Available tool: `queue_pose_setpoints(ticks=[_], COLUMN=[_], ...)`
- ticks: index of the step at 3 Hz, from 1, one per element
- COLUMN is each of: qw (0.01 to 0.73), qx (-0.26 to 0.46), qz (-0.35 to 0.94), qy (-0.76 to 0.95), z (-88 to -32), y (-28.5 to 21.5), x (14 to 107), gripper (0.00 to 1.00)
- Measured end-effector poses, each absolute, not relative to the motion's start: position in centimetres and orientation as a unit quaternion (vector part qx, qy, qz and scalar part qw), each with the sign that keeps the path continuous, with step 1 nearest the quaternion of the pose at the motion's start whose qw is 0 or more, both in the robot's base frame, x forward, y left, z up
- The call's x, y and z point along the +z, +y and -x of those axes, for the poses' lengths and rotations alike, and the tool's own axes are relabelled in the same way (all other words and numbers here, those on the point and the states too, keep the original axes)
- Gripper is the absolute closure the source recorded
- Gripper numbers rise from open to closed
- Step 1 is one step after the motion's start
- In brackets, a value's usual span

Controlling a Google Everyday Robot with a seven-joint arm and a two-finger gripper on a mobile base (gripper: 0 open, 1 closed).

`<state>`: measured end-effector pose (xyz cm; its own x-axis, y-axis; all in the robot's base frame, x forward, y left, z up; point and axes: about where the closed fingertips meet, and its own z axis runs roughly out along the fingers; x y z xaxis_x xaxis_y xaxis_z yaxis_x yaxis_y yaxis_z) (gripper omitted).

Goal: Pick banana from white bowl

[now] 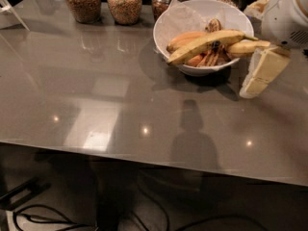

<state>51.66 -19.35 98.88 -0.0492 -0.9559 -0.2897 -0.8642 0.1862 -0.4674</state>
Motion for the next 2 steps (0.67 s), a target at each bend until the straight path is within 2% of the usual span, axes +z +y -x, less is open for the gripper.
queue_pose_setpoints(ticks=[2], qw=[0.347], qx=[-0.05], qz=[0.701], qy=[0.621], z=[-61.1], y=[-13.7], x=[100.3], gripper=[0.0])
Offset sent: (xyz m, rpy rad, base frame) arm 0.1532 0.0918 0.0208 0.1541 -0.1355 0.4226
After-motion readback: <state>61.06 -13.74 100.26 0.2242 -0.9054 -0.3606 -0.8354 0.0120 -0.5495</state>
